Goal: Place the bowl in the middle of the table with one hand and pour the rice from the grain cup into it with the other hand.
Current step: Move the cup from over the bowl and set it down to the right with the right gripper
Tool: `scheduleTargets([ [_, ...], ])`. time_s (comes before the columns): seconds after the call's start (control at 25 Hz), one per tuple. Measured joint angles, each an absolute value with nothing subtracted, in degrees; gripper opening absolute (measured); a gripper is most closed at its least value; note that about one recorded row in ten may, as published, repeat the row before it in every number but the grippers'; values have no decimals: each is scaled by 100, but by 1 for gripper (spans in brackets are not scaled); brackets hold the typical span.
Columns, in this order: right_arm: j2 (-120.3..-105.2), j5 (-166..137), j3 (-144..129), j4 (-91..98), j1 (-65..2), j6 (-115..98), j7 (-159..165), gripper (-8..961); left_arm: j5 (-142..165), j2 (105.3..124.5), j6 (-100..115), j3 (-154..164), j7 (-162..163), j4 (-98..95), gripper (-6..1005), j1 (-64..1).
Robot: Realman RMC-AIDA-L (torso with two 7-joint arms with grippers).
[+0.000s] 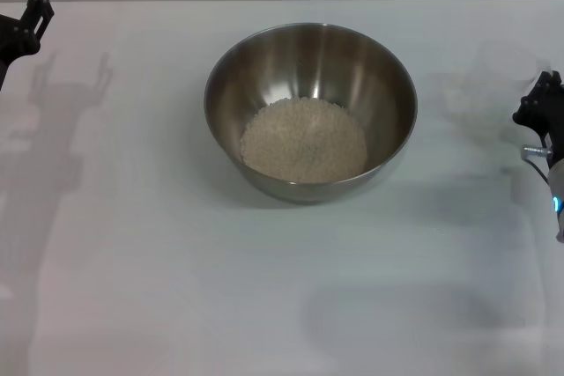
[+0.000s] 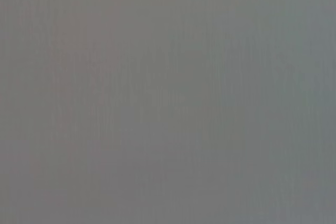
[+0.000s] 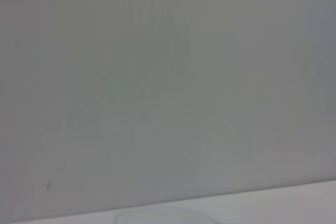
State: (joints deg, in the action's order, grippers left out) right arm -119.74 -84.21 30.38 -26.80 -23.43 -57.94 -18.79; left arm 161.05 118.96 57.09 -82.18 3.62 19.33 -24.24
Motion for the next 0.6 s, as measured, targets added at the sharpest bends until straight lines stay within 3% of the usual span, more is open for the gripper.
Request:
scheduleTargets([
  [0.6,-11964,-8638,2647,-2495,-2351,-5779,-1657,105,16066,11891,5727,-8208,360,1928,806,-2408],
])
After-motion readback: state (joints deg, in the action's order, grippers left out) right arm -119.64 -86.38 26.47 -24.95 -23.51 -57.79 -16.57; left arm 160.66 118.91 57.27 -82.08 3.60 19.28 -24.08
